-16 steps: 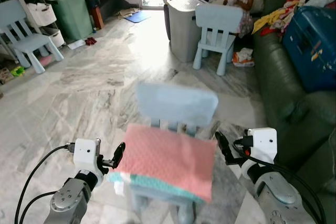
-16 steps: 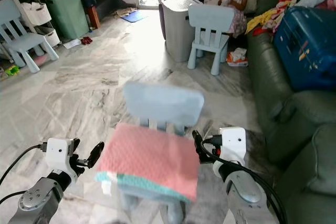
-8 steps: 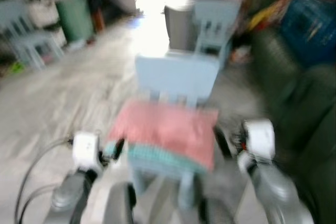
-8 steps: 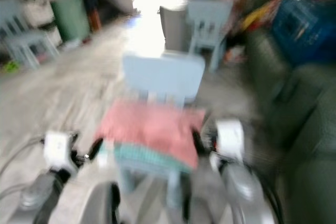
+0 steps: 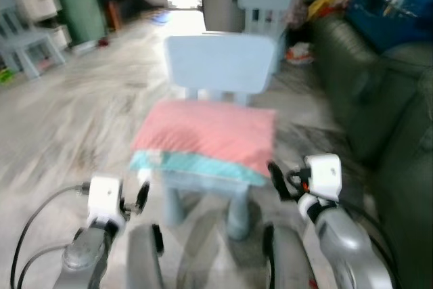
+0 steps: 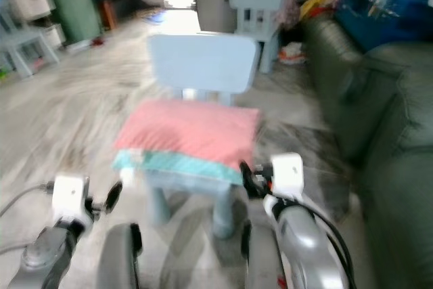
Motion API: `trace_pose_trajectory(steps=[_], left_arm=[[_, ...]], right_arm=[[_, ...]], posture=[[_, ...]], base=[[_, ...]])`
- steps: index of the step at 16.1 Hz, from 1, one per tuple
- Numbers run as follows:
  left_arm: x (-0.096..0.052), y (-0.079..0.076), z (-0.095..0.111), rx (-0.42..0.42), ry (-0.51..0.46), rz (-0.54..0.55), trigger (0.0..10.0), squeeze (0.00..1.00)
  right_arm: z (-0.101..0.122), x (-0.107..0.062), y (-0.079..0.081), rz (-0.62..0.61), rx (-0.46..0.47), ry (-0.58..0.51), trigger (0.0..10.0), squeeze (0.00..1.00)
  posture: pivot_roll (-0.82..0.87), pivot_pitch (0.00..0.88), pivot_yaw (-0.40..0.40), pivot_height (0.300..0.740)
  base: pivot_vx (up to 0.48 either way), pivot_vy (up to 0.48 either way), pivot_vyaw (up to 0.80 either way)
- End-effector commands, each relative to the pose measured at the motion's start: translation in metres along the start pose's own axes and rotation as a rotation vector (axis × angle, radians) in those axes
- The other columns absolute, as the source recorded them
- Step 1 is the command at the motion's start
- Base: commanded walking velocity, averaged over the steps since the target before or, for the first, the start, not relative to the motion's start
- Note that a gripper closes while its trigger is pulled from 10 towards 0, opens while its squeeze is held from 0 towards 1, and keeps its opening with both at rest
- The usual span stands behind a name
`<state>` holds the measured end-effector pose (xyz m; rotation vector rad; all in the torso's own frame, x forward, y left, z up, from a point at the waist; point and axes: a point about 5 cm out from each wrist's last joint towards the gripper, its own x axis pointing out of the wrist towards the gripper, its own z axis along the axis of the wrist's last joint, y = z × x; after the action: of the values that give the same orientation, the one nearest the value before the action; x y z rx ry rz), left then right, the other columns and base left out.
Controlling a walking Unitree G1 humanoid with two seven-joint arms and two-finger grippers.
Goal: Move the pillow to the sofa
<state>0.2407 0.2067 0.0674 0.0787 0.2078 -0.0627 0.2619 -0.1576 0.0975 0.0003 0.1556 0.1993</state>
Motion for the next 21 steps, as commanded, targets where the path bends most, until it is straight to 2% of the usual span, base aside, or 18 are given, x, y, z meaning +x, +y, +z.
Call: trace_pose_trajectory(steps=[1, 5, 7, 10, 12, 13, 14, 15, 16, 17, 18, 21], left_arm=[[-0.001, 0.005, -0.007, 0.015, 0.037, 0.042, 10.0, 0.00], [0.015, 0.036, 0.022, 0.060, -0.068, 0.209, 10.0, 0.00], [0.033, 0.055, 0.047, 0.027, -0.133, 0.286, 10.0, 0.00], [0.052, 0.067, 0.063, -0.007, -0.134, 0.351, 10.0, 0.00], [0.065, 0.070, 0.071, -0.007, -0.126, 0.392, 10.0, 0.00], [0.076, 0.070, 0.081, -0.024, -0.131, 0.399, 10.0, 0.00], [0.080, 0.070, 0.085, -0.029, -0.139, 0.396, 10.0, 0.00], [0.089, 0.069, 0.096, -0.045, -0.146, 0.383, 10.0, 0.00], [0.092, 0.068, 0.102, -0.054, -0.153, 0.360, 10.0, 0.00], [0.101, 0.065, 0.112, -0.121, -0.154, 0.314, 10.0, 0.00], [0.108, 0.060, 0.125, -0.137, -0.163, 0.288, 10.0, 0.00], [0.124, 0.050, 0.155, -0.197, -0.199, 0.221, 10.0, 0.00]], right_arm=[[0.003, 0.003, 0.002, 0.014, -0.005, -0.014, 10.0, 0.00], [0.011, 0.011, 0.000, 0.036, -0.046, -0.052, 10.0, 0.00], [0.026, 0.022, -0.006, 0.028, -0.067, -0.095, 10.0, 0.00], [0.048, 0.035, -0.013, 0.023, -0.056, -0.157, 10.0, 0.00], [0.068, 0.044, -0.015, 0.024, -0.014, -0.210, 10.0, 0.00], [0.081, 0.052, -0.015, 0.037, 0.043, -0.236, 10.0, 0.00], [0.085, 0.054, -0.015, 0.042, 0.055, -0.244, 10.0, 0.00], [0.094, 0.060, -0.013, 0.069, 0.114, -0.260, 10.0, 0.00], [0.097, 0.062, -0.011, 0.090, 0.134, -0.256, 10.0, 0.00], [0.102, 0.067, -0.009, 0.135, 0.173, -0.248, 10.0, 0.00], [0.107, 0.072, -0.009, 0.154, 0.200, -0.248, 10.0, 0.00], [0.122, 0.083, -0.008, 0.179, 0.226, -0.262, 10.0, 0.00]], posture=[[-0.10, 0.032, 0.048, 0.433], [-0.09, 0.026, 0.046, 0.383], [-0.09, 0.026, 0.044, 0.373], [-0.09, 0.034, 0.040, 0.373], [-0.10, 0.052, 0.038, 0.373], [-0.10, 0.068, 0.037, 0.373], [-0.10, 0.071, 0.037, 0.373], [-0.10, 0.096, 0.038, 0.373], [-0.11, 0.102, 0.038, 0.373], [-0.11, 0.125, 0.039, 0.373], [-0.10, 0.138, 0.038, 0.373], [-0.10, 0.178, 0.042, 0.373]], base=[[0.000, 0.000, 0.00], [0.000, 0.000, 0.00], [0.000, 0.000, 0.00], [0.000, 0.000, 0.00], [0.000, 0.000, 0.00], [0.000, 0.000, 0.00], [0.000, 0.000, 0.00], [0.000, 0.000, 0.00], [0.000, 0.000, 0.00], [0.000, 0.000, 0.00], [0.000, 0.000, 0.00], [0.000, 0.000, 0.00]])
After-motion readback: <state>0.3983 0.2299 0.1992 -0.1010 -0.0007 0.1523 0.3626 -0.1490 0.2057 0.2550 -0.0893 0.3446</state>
